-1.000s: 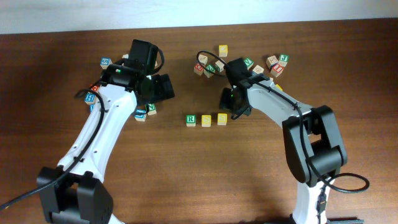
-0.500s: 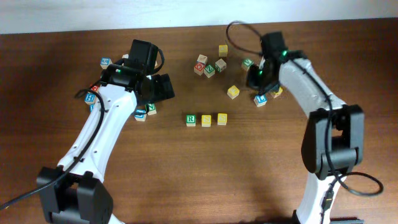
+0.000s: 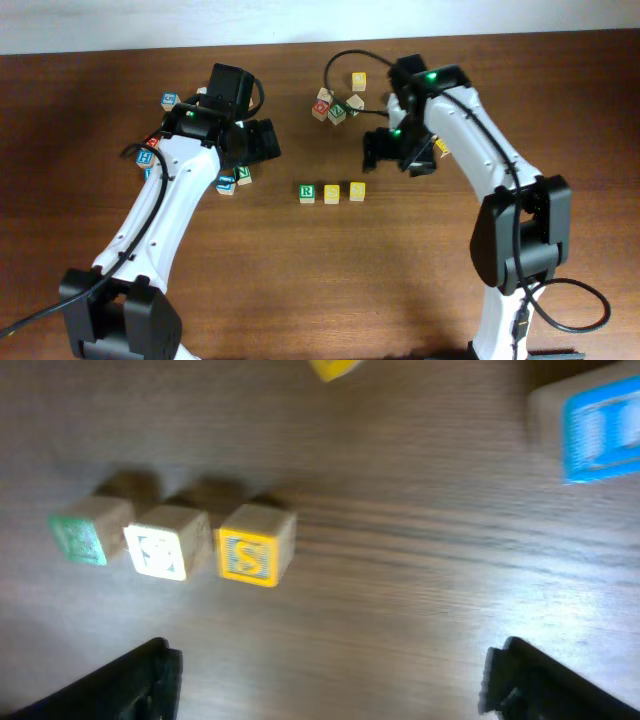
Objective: Spell out RSS
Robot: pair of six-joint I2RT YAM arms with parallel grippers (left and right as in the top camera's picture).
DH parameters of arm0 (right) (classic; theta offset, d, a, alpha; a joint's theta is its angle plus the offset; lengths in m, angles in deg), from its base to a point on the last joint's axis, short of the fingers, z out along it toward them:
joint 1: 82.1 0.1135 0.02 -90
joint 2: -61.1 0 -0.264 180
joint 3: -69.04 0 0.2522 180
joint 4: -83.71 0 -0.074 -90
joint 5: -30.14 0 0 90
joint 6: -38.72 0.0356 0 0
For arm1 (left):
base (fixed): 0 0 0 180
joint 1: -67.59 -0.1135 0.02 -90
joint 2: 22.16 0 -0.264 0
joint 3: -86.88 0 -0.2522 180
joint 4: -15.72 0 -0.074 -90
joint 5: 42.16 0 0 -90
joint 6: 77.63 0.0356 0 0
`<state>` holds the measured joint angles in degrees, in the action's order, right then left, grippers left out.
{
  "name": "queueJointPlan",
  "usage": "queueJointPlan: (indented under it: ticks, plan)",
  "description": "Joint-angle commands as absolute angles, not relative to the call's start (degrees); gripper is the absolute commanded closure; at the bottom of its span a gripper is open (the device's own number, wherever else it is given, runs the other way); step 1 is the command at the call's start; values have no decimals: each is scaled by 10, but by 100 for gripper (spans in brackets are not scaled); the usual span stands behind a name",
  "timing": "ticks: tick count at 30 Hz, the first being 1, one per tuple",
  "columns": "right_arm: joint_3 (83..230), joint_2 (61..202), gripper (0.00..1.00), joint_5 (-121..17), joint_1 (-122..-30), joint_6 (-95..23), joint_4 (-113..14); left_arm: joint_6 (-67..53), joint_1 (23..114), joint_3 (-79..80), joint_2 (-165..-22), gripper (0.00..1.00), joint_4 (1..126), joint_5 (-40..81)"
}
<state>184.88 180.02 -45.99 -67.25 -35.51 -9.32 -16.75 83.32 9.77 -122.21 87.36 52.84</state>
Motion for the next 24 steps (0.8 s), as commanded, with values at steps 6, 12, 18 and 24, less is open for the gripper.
queueJointPlan:
  ticks: [6,12,18,24]
  plan:
    - [1894,1794,55,-453,-694,-392,-29,-164,831,96,-1206,1,875,537]
    - [1902,1794,71,-454,-724,-453,-10,-169,831,96,-1206,1,870,518]
    - [1898,1795,71,-455,-733,-453,-38,-169,832,96,-1212,1,869,469]
    - [1882,1796,71,-455,-722,-453,-61,-168,840,59,-1252,26,880,498]
